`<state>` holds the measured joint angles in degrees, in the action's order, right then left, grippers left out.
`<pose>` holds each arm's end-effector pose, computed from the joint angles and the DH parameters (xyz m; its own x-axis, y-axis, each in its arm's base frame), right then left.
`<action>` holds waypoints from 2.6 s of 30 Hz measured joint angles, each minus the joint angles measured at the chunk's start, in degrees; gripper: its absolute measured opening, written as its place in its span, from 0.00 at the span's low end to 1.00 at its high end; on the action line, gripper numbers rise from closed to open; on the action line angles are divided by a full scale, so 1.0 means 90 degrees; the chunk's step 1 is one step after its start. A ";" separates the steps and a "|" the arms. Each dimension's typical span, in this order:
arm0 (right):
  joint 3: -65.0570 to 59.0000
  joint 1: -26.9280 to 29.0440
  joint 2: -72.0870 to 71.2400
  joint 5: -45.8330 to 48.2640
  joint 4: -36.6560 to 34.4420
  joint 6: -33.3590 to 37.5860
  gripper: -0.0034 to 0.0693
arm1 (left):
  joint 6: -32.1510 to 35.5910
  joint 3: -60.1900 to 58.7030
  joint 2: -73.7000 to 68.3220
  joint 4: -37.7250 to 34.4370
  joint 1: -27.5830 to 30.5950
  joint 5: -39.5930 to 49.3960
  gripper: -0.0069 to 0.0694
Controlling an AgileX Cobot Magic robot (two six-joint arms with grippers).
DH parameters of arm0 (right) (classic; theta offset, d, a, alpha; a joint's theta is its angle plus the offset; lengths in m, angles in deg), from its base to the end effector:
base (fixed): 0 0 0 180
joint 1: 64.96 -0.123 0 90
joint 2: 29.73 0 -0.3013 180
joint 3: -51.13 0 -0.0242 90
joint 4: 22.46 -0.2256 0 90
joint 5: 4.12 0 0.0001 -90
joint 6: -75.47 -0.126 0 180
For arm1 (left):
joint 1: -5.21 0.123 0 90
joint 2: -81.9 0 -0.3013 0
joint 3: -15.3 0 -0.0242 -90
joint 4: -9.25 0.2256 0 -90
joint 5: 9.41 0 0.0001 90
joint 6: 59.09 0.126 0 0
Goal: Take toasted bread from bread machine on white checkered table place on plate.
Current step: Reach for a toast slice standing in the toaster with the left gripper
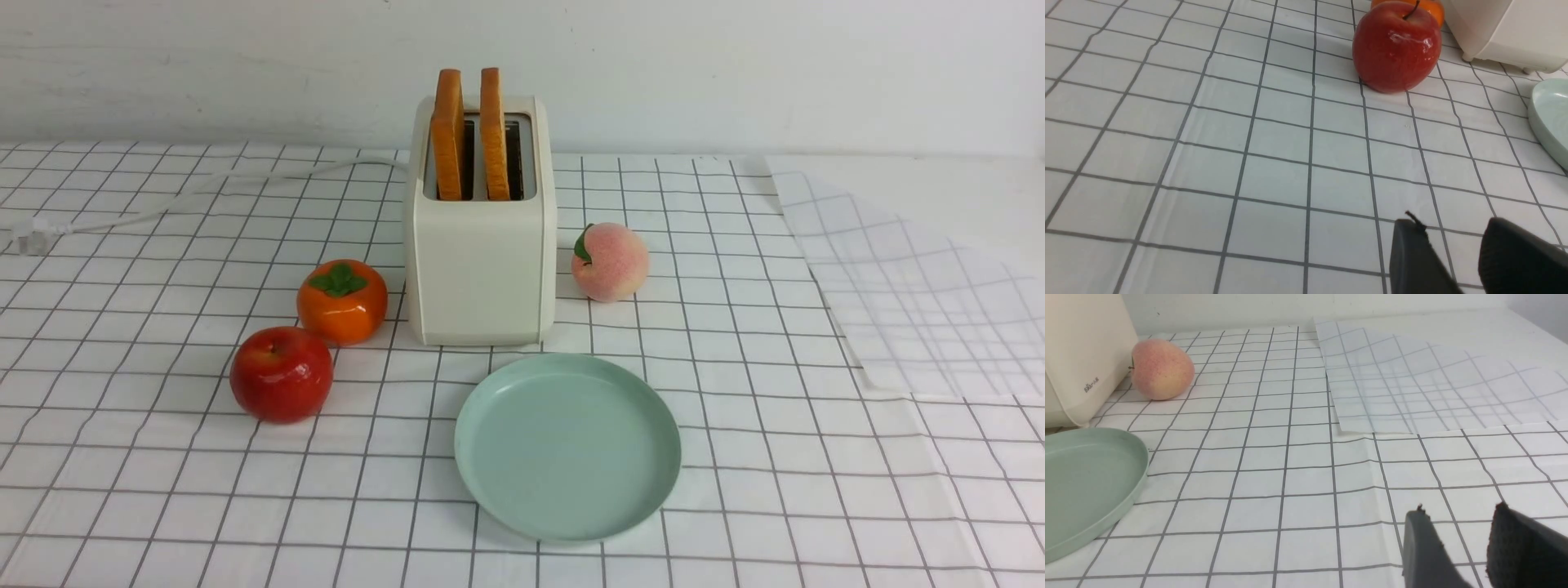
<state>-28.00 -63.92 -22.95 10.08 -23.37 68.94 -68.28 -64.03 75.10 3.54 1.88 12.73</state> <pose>0.0481 -0.0004 0.1766 -0.1722 0.1322 -0.9762 0.0368 0.9911 0.1277 0.0435 -0.0073 0.1587 -0.3248 -0.2314 -0.9170 0.0128 0.9684 -0.2489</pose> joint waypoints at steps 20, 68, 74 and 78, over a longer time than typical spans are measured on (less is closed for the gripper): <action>0.0000 -0.0006 0.0000 0.0005 0.0000 0.0000 0.38 | 0.0050 0.0000 0.0000 -0.0023 0.0000 -0.0046 0.40; 0.2429 -0.0333 0.2086 0.2436 -0.2004 0.0369 0.05 | 0.0828 0.5961 -0.6488 -0.2146 -0.0053 0.3010 0.07; 0.2512 -0.0333 0.2665 0.2693 -0.2020 0.0762 0.05 | 0.0616 0.7782 -0.7800 -0.1756 -0.1034 0.2722 0.07; 0.2526 -0.0333 0.2671 0.2658 -0.2014 0.0852 0.06 | 0.0100 0.9101 -0.8696 -0.0884 -0.1818 0.2709 0.07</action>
<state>-5.26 -66.91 1.09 34.00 -41.50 76.61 -67.38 17.87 -3.17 -4.41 -14.48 37.12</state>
